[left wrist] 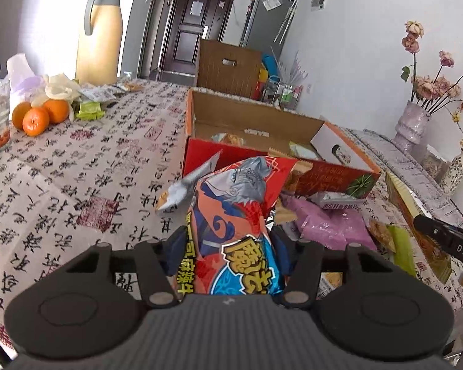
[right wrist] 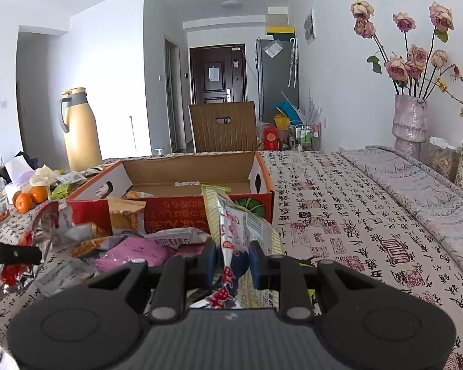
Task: Organize snacks
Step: 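Carry the chip bag and white packet over the box and release both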
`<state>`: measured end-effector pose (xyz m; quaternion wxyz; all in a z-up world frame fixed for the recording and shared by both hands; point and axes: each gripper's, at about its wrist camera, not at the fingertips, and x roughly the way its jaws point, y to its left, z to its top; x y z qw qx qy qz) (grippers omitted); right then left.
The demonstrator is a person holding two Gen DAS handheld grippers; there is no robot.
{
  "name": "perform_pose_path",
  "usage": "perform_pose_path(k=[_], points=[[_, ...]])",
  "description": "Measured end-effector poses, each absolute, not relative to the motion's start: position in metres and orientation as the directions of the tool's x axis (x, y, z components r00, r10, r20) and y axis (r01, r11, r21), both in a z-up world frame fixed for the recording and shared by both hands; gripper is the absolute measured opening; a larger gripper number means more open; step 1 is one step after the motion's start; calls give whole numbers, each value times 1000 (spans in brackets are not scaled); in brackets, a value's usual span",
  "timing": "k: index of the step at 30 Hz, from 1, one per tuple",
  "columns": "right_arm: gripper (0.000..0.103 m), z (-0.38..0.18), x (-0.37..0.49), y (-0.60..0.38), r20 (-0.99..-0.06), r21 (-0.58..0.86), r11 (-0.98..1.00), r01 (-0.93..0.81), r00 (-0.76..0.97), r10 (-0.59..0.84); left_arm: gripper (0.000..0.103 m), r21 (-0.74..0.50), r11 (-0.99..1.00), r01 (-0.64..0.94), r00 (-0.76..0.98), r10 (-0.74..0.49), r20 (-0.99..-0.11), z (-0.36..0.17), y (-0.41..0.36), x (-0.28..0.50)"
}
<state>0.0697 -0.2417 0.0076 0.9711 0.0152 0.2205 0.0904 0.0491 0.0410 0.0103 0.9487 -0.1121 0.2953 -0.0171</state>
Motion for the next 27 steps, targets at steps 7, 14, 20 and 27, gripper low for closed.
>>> perform_pose_path(k=[7, 14, 20, 27], points=[[22, 14, 69, -238, -407, 63, 981, -181, 893, 191, 58, -205, 979, -5, 850, -104, -517, 27, 34, 49], [22, 24, 81, -233, -378, 59, 980, -188, 905, 196, 58, -170, 985, 28, 882, -104, -460, 50, 23, 62], [22, 35, 102, -227, -342, 53, 979, -198, 917, 204, 58, -152, 987, 43, 898, -105, -428, 66, 14, 89], [22, 49, 138, -216, -298, 44, 975, -217, 929, 220, 58, -144, 988, 47, 910, -102, -402, 81, 10, 129]])
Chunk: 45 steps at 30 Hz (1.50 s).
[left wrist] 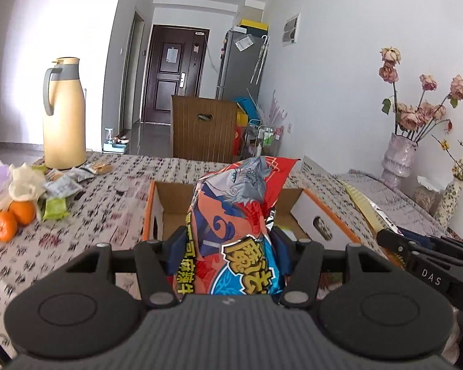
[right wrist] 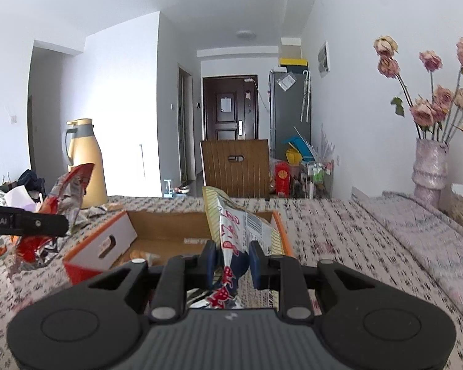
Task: Organize snacks
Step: 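Carry the chip bag and white packet over the box and release both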
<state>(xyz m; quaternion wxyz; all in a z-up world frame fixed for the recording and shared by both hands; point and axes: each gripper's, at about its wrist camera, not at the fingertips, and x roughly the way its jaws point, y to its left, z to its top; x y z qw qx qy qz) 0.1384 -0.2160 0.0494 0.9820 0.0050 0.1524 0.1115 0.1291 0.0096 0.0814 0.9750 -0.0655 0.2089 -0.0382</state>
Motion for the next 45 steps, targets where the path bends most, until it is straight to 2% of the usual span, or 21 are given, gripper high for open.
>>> perform_pose_path(k=[14, 22, 34, 35, 37, 38, 39, 40, 41, 42, 45], points=[[22, 66, 234, -189, -278, 21, 968, -251, 928, 247, 58, -140, 990, 10, 919, -65, -388, 97, 8, 221], [22, 42, 281, -182, -336, 66, 965, -253, 905, 260, 58, -160, 986, -36, 909, -34, -415, 75, 17, 259], [22, 14, 292, -181, -411, 76, 957, -279, 866, 285, 59, -179, 982, -52, 880, -40, -473, 45, 34, 274], [23, 14, 292, -181, -411, 77, 957, -279, 866, 285, 60, -184, 981, -52, 880, -42, -473, 44, 35, 273], [24, 14, 291, -180, -414, 79, 958, -275, 866, 282, 74, -191, 979, -69, 885, -28, -464, 45, 37, 270], [31, 15, 293, -181, -415, 80, 960, -268, 867, 277, 87, -193, 978, -78, 889, -19, -458, 47, 38, 269], [45, 15, 292, -181, -416, 82, 961, -263, 867, 273, 94, -194, 977, -85, 895, -11, -446, 49, 38, 266], [54, 15, 292, -182, -415, 81, 963, -258, 870, 268, 96, -196, 977, -86, 902, -7, -431, 51, 39, 262], [71, 15, 292, -182, -414, 77, 966, -248, 873, 257, 103, -197, 977, -86, 907, -5, -421, 54, 39, 260], [85, 15, 291, -183, -411, 76, 968, -240, 877, 250, 103, -198, 976, -86, 912, -2, -410, 55, 38, 258], [103, 17, 289, -185, -390, 86, 970, -229, 888, 245, 103, -203, 975, -89, 915, -1, -404, 58, 38, 255]])
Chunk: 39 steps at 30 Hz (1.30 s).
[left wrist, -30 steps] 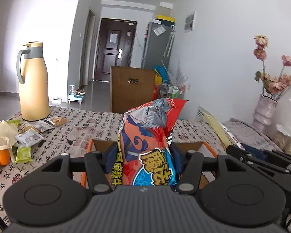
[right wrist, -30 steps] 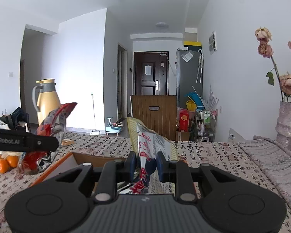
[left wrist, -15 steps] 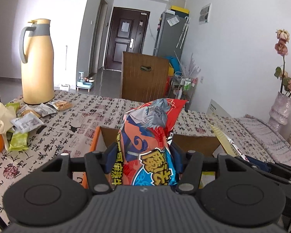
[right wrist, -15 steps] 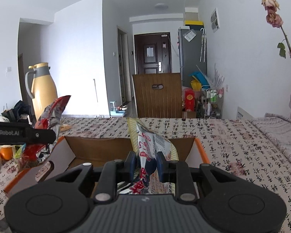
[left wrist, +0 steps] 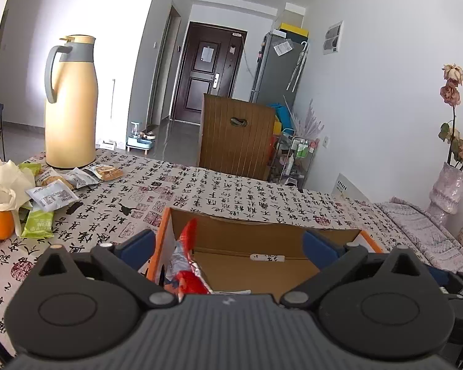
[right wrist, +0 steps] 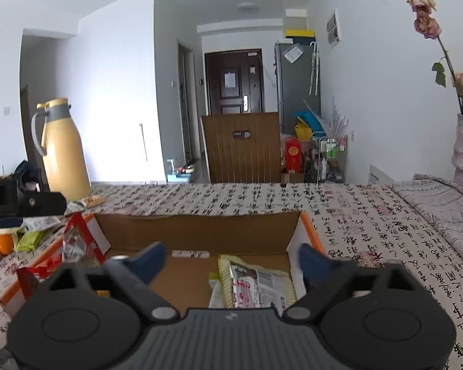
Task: Organize snacks
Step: 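Carry the chip bag and white packet over the box and release both, then withdraw both open grippers from above the box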
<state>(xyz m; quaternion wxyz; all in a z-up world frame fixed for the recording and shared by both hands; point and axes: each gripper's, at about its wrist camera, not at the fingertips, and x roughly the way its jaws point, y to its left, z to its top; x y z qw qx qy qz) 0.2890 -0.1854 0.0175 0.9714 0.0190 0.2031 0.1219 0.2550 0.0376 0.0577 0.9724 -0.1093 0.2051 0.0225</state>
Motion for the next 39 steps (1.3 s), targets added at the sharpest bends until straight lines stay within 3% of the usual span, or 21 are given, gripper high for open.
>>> perform_pose_path(k=[21, 39], points=[[103, 34, 283, -186, -376, 97, 966, -238, 890, 257, 103, -186, 979, -82, 933, 10, -358, 81, 23, 240], [103, 62, 220, -198, -338, 76, 968, -240, 907, 252, 103, -172, 983, -67, 950, 10, -312, 105, 16, 173]])
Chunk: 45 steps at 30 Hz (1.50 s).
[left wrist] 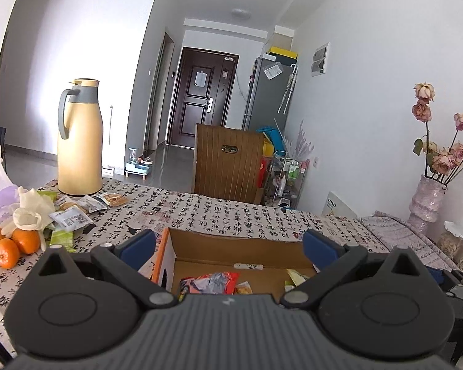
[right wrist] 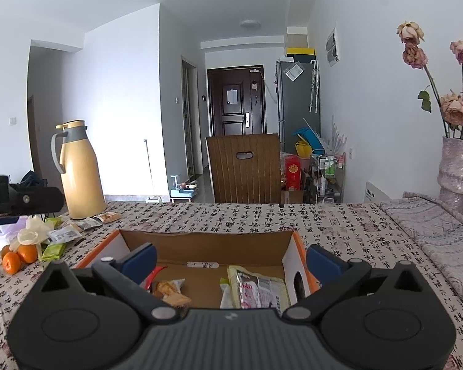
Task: Organize snacks
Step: 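Withdraw both open grippers from above the box, then grasp the lime-green bar with the right gripper while the left gripper moves to the white packet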
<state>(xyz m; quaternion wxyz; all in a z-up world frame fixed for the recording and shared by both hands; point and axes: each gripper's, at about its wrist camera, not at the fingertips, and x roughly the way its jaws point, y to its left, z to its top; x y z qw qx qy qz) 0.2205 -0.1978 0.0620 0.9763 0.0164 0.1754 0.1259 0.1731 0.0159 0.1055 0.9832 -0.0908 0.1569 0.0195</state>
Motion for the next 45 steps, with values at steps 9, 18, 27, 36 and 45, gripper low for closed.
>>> perform_pose_path(k=[9, 18, 27, 36, 45], points=[[103, 59, 182, -208, -346, 75, 969, -237, 905, 248, 103, -160, 984, -81, 948, 26, -318, 101, 18, 139], [103, 50, 143, -220, -348, 86, 968, -234, 904, 250, 103, -145, 985, -96, 933, 38, -358, 84, 22, 115], [103, 34, 112, -229, -388, 91, 970, -225, 889, 242, 103, -135, 986, -97, 902, 29, -432, 54, 28, 95], [103, 8, 92, -236, -458, 110, 975, -194, 861, 223, 103, -151, 986, -70, 867, -15, -498, 17, 35, 70], [103, -3, 88, -246, -492, 106, 984, -146, 852, 179, 103, -151, 986, -65, 857, -23, -515, 10, 37, 66]])
